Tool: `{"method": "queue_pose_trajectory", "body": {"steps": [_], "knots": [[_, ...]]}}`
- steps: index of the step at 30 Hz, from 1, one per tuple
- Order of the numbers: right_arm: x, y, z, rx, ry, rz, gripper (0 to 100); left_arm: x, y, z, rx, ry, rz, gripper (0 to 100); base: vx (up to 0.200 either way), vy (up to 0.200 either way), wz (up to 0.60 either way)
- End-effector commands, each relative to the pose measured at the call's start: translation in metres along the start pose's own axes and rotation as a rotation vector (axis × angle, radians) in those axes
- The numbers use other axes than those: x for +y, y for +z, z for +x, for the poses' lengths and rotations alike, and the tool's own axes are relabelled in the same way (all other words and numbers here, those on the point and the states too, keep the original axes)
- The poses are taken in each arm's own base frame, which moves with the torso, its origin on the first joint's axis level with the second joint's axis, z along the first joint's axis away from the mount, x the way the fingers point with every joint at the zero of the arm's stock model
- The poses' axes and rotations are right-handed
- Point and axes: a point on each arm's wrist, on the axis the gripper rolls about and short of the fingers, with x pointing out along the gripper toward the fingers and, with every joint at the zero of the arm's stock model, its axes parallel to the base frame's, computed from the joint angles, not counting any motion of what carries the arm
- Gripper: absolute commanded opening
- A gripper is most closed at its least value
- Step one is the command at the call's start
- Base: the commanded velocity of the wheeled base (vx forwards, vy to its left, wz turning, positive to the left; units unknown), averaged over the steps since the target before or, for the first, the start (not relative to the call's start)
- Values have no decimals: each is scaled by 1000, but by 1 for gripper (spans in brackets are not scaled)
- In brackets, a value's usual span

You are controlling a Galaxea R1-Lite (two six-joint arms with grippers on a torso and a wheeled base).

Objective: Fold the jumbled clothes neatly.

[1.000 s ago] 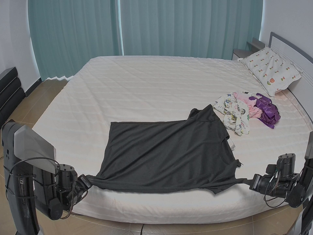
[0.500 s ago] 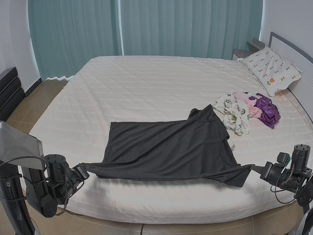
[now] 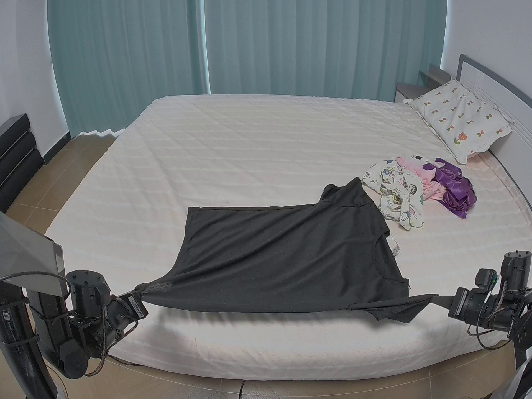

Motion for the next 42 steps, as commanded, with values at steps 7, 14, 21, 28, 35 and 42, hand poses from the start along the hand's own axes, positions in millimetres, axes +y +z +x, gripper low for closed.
{"method": "queue_pose_trajectory", "body": {"steps": [7, 14, 21, 28, 35, 42], "knots": [[-1, -8, -11, 41, -22, -27, 0, -5, -15, -8, 98, -1, 59, 0, 0, 0, 0], [-3, -11, -11, 72, -36, -45, 0, -2, -22, -7, 152, 25, 78, 0, 0, 0, 0], [-4, -15, -11, 106, -49, -53, 0, 3, -29, -10, 225, 70, 96, 0, 0, 0, 0], [-6, -19, -12, 141, -63, -48, 0, 4, -34, -12, 275, 79, 106, 0, 0, 0, 0], [-6, -20, -12, 153, -69, -57, 0, 4, -37, -20, 326, 89, 127, 0, 0, 0, 0], [-6, -20, -12, 159, -69, -63, 0, 1, -36, -26, 347, 65, 131, 0, 0, 0, 0]]}}
